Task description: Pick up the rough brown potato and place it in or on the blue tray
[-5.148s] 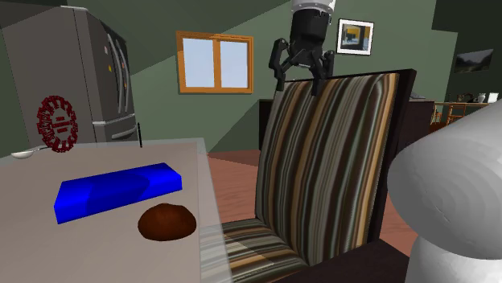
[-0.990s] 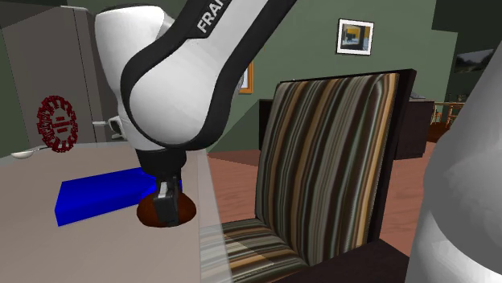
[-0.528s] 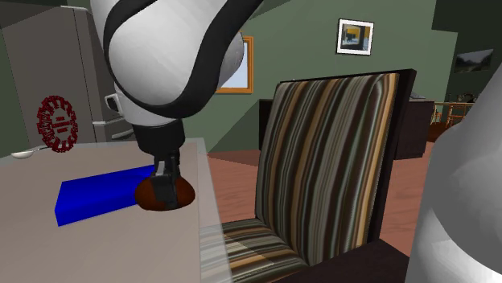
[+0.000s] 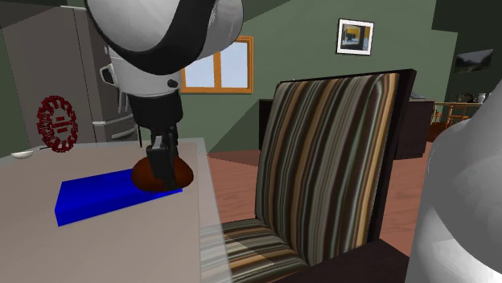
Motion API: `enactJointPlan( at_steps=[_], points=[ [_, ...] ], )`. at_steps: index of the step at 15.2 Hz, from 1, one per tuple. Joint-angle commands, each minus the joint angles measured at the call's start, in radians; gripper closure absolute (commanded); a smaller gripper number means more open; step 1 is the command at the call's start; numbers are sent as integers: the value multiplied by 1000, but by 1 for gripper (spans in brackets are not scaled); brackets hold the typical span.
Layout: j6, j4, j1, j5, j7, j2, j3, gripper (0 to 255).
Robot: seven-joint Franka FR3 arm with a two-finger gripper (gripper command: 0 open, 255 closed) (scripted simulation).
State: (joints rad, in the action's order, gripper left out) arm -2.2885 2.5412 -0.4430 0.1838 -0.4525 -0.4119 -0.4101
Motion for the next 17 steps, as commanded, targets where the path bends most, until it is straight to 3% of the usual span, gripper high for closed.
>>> enactJointPlan(
  at_steps=[1, 2, 10, 17],
  points=[
    [29, -17, -3, -8, -15, -13, 8, 255],
    [29, -17, -3, -8, -15, -14, 8, 255],
    [33, -319, 93, 136, 11, 306, -7, 255],
    [109, -641, 101, 248, 20, 582, 4, 255]
  ],
)
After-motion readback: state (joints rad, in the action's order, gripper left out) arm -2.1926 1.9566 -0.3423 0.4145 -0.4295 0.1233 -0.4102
